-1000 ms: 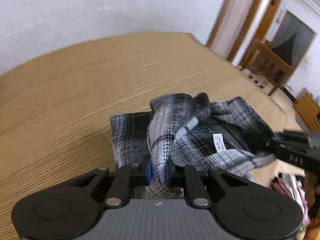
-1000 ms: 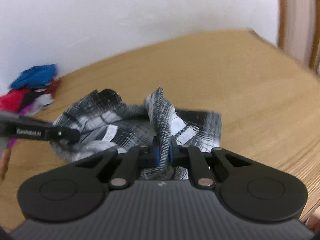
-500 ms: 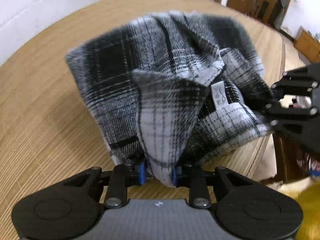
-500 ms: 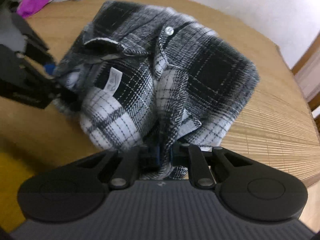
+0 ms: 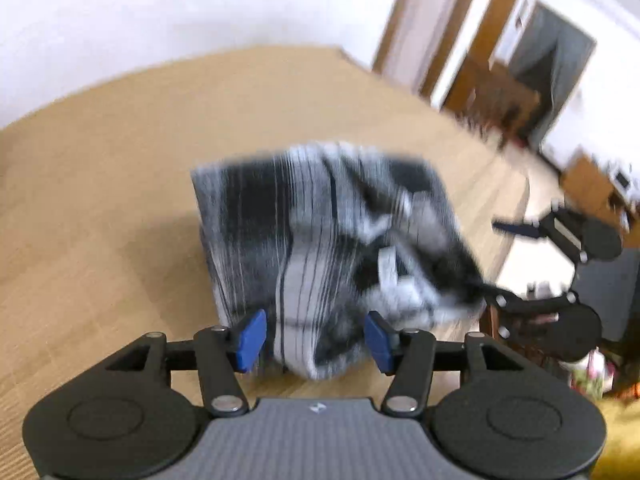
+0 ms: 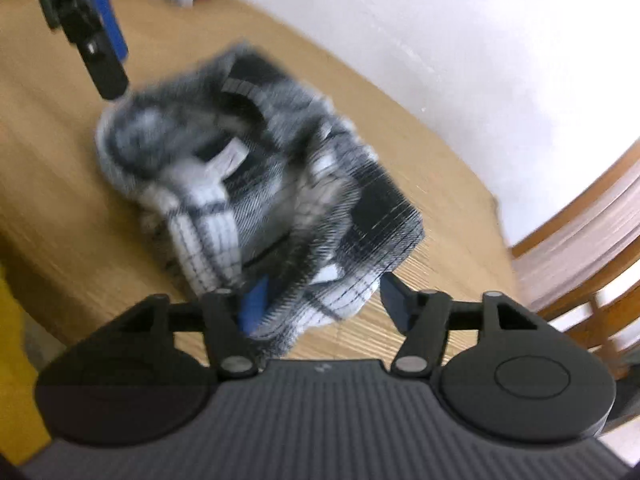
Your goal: Fold clothes
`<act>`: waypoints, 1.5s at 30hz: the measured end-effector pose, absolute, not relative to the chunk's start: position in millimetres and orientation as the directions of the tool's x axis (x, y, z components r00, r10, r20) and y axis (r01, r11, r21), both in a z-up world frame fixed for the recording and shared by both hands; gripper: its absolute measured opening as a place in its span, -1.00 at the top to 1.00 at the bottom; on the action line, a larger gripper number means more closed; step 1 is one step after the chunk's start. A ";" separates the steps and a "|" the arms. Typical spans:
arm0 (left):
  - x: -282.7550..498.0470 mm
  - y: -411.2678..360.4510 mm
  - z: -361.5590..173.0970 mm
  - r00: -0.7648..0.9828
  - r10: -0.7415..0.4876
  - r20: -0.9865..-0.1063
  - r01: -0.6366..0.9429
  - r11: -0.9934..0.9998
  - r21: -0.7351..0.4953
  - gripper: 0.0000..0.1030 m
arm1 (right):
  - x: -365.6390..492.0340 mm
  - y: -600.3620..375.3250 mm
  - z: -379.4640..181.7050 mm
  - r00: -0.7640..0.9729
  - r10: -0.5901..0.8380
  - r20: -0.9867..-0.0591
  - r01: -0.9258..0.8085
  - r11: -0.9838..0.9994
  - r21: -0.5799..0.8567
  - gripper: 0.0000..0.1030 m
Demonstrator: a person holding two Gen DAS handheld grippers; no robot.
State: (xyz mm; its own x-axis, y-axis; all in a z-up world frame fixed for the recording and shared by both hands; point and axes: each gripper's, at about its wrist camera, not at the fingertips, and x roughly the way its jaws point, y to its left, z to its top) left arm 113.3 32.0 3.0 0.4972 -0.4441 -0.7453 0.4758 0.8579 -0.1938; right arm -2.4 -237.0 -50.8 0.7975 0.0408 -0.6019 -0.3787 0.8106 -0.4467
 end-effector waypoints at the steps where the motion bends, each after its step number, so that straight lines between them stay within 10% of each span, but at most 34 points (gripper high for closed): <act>1: 109.2 29.7 7.2 0.519 -0.443 -0.731 0.468 0.863 -0.190 -0.22 | -0.5 -248.6 -42.5 0.798 0.072 -0.598 -0.368 0.844 -0.390 -0.26; 9: 103.6 -55.9 -40.4 0.427 -0.282 -0.859 0.457 0.887 -0.064 -0.27 | 114.7 -319.5 -30.2 0.823 0.148 -0.548 -0.229 0.970 -0.082 -0.44; 15: 113.8 -86.1 -61.0 0.497 -0.026 -0.867 0.243 0.964 0.111 -0.67 | 234.5 -339.6 -69.1 0.600 0.319 -0.734 -0.394 0.916 0.076 -0.42; 21: 143.4 -79.8 -67.2 0.543 0.415 -0.730 -0.028 0.878 0.478 -0.46 | 226.7 -306.6 -93.9 0.369 0.443 -0.817 -0.729 0.683 0.041 -0.12; 29: 229.4 -92.3 -83.8 0.574 0.492 -0.655 -0.008 0.803 0.596 -0.30 | 145.9 -243.8 -92.5 -0.100 0.652 -0.752 -0.893 0.275 0.357 -0.12; 37: 190.9 -62.9 -4.8 0.611 0.533 -0.585 -0.166 0.809 0.564 -0.49 | 117.8 -210.9 -63.9 -0.096 0.728 -0.679 -0.969 0.086 0.230 -0.09; 45: 57.8 -21.4 -9.7 0.469 0.503 -0.726 -0.491 0.832 0.260 -0.56 | 248.0 -239.3 -44.1 0.292 0.771 -0.565 -0.861 0.469 0.195 -0.19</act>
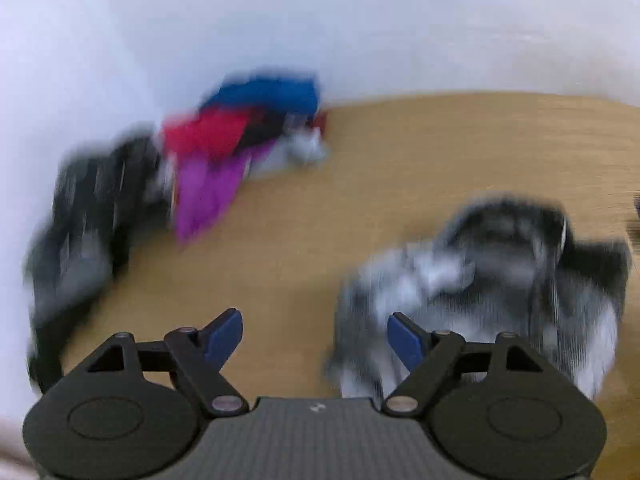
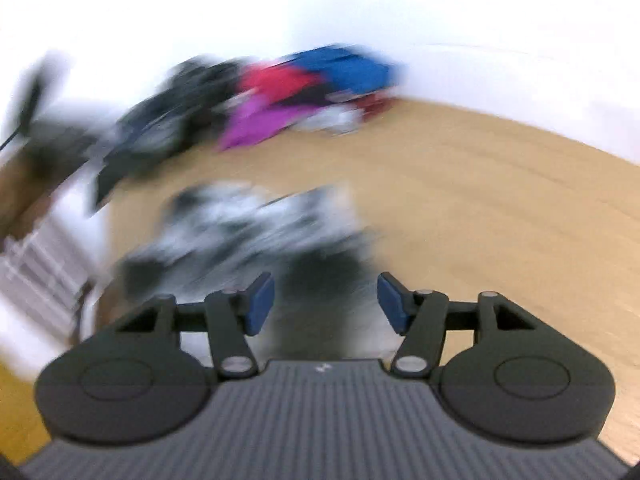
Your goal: Fold clothes
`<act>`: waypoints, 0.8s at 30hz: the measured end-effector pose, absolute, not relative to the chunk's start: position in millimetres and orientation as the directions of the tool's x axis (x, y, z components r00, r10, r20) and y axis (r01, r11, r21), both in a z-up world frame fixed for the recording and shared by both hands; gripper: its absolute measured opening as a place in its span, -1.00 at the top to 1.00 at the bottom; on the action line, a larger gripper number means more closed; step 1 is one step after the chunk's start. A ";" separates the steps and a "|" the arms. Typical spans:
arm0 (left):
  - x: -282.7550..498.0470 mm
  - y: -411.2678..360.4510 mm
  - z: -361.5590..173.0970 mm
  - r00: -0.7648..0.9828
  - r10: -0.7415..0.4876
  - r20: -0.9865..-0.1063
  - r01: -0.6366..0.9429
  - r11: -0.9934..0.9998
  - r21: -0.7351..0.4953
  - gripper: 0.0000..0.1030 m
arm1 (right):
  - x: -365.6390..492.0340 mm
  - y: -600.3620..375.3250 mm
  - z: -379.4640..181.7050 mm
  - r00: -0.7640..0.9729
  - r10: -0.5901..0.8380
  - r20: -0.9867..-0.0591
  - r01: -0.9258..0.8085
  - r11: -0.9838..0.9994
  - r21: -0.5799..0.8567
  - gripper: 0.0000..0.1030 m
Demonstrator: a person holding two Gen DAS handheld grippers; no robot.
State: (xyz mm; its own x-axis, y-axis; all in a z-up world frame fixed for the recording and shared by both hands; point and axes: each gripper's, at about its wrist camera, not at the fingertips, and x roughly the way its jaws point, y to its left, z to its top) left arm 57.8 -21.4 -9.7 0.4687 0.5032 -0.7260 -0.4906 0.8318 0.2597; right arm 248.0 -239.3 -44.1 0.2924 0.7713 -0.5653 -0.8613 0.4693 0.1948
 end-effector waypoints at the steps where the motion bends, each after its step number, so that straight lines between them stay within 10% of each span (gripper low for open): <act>1: 52.1 -23.3 -19.9 0.458 0.474 -0.752 -0.502 0.836 0.221 -0.56 | 263.7 -231.1 -50.3 0.313 0.756 -0.575 -0.842 0.501 0.200 -0.19; 11: 102.3 -19.5 -72.0 0.471 0.516 -0.716 -0.451 0.838 0.307 -0.39 | 182.6 -174.6 -96.5 0.215 0.578 -0.787 -0.931 0.364 0.013 -0.06; 18: 91.1 -8.1 -43.0 0.590 0.344 -0.731 -0.308 0.932 0.190 -0.44 | 119.3 -180.6 -57.3 0.368 0.586 -0.722 -0.908 0.392 -0.145 -0.07; 24: 94.2 -5.0 -51.3 0.611 0.218 -0.761 -0.180 0.974 0.135 -0.52 | 154.2 -179.2 -24.7 0.375 0.656 -0.654 -0.852 0.522 0.034 -0.08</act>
State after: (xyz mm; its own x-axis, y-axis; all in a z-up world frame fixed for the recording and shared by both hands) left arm 94.2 -5.0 -51.3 0.6106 0.2180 -0.7614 -0.1798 0.9744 0.1348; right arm 154.2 -179.2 -24.7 0.3755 0.6564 -0.6543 -0.8524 0.5217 0.0342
